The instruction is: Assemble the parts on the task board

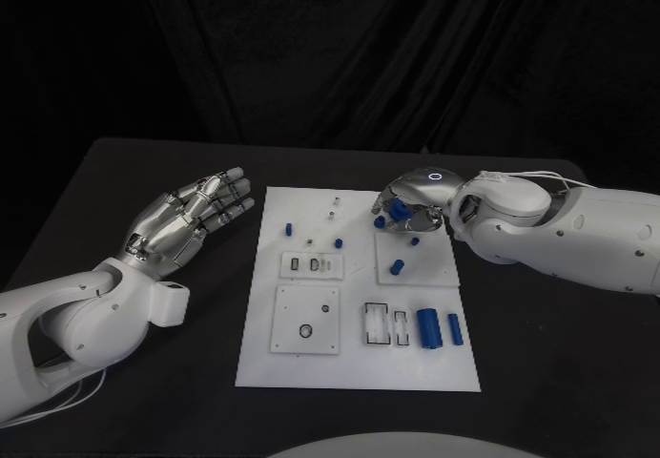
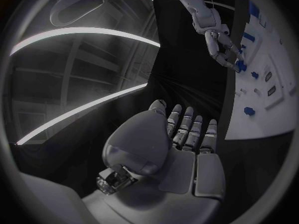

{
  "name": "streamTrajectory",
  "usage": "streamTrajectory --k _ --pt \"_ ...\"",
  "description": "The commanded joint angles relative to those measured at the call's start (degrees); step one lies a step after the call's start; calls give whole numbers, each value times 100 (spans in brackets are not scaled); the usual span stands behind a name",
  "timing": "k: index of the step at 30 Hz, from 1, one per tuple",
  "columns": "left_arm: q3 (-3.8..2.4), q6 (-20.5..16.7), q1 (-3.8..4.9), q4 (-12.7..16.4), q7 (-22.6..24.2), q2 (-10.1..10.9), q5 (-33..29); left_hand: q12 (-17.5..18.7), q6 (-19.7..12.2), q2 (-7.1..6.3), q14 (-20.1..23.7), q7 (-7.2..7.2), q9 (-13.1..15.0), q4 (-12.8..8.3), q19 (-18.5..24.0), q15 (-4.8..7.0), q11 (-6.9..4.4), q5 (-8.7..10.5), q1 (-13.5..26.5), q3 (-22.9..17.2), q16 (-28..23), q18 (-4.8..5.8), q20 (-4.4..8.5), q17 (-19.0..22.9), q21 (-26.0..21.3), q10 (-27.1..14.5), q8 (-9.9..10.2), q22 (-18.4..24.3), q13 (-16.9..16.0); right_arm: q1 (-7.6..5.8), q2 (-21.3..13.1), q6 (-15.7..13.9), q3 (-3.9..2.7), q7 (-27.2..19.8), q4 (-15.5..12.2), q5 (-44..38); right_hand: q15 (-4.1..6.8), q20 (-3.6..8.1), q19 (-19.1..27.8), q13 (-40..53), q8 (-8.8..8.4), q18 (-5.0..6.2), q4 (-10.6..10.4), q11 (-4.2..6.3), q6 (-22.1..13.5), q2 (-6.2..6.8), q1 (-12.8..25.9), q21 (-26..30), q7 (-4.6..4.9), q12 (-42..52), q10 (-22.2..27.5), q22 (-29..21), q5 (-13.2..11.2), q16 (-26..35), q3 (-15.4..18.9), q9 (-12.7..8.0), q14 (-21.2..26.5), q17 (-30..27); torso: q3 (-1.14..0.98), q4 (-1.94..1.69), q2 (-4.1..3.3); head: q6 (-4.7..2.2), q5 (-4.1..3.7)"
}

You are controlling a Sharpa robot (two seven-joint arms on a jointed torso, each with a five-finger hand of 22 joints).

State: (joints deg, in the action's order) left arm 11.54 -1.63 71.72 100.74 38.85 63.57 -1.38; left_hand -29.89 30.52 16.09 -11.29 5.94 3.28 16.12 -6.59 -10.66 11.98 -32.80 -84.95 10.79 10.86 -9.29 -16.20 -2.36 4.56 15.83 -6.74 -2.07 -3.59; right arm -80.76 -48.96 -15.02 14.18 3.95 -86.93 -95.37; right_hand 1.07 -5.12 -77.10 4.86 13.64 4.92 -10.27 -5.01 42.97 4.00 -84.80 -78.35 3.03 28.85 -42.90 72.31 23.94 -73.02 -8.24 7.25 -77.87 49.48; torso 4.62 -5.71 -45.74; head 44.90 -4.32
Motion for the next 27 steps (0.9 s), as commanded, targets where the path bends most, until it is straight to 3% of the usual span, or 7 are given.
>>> streamTrajectory --k 1,4,11,14,18,24,27 --pt "4 122 16 -14 672 -12 12 4 -11 -11 4 41 7 1 -12 -49 48 -38 -59 -30 25 -43 -43 -8 26 11 6 8 -7 35 64 -156 -4 -128 74 -54 -1 -15 -32 8 -31 -51 -2 14 39 59 16 -36 -11 22 -55 25 -17 -26 -45 12 -65 26 5 6 9 17 -18" --pt "12 141 16 -31 655 -15 12 -4 -2 -8 5 53 9 -12 -14 -66 66 -56 -86 -60 28 -30 -47 -8 26 19 4 9 -8 59 141 -198 -4 -162 145 -54 -2 -15 -32 11 -32 -52 -11 12 53 57 17 -36 -8 26 -72 28 -29 -27 -60 19 -67 25 0 -1 21 31 -54" --pt "26 178 15 -56 620 -31 12 -3 1 -8 5 59 10 -26 -18 -76 75 -73 -112 -88 32 -19 -48 -9 29 20 2 9 -8 114 273 -313 -5 -236 295 -54 -3 -17 -66 35 6 -60 -62 5 277 44 -20 -67 5 52 -239 92 -25 -86 -243 100 -129 140 -3 1 33 36 -48" --pt "30 183 15 -63 604 -26 12 -4 6 -8 5 60 10 -30 -19 -78 78 -77 -118 -96 33 -17 -48 -9 30 20 1 9 -8 128 304 -353 -5 -259 345 -54 20 -2 -68 80 153 -58 -74 50 614 -14 -69 -66 -10 127 -471 107 -113 -80 -374 232 -136 135 -4 9 39 40 -48" --pt "36 189 15 -83 593 -31 12 -2 5 -9 4 62 10 -34 -21 -80 79 -82 -126 -104 35 -14 -48 -9 31 19 1 8 -7 137 344 -302 -5 -257 400 -54 56 29 -106 118 262 -70 -30 97 845 -36 -146 -97 -18 164 -648 171 -147 -98 -476 369 -163 188 -1 28 51 59 -44" --pt "46 222 15 -109 573 -56 12 1 3 -13 3 67 10 -47 -23 -86 84 -101 -147 -127 39 -7 -48 -9 32 18 2 9 -7 151 373 -187 -5 -239 432 -54 71 50 -132 148 298 -79 -25 123 930 -8 -134 -114 28 177 -855 215 -190 -104 -515 492 -191 217 0 -3 59 70 -73" --pt "50 232 14 -122 563 -61 12 7 0 -14 4 69 10 -52 -25 -89 86 -105 -155 -135 39 -5 -48 -9 33 15 3 8 -6 158 376 -172 -5 -244 441 -54 69 52 -152 158 330 -85 -18 134 988 1 -133 -128 37 177 -934 244 -177 -114 -527 550 -208 245 2 7 64 75 -59"
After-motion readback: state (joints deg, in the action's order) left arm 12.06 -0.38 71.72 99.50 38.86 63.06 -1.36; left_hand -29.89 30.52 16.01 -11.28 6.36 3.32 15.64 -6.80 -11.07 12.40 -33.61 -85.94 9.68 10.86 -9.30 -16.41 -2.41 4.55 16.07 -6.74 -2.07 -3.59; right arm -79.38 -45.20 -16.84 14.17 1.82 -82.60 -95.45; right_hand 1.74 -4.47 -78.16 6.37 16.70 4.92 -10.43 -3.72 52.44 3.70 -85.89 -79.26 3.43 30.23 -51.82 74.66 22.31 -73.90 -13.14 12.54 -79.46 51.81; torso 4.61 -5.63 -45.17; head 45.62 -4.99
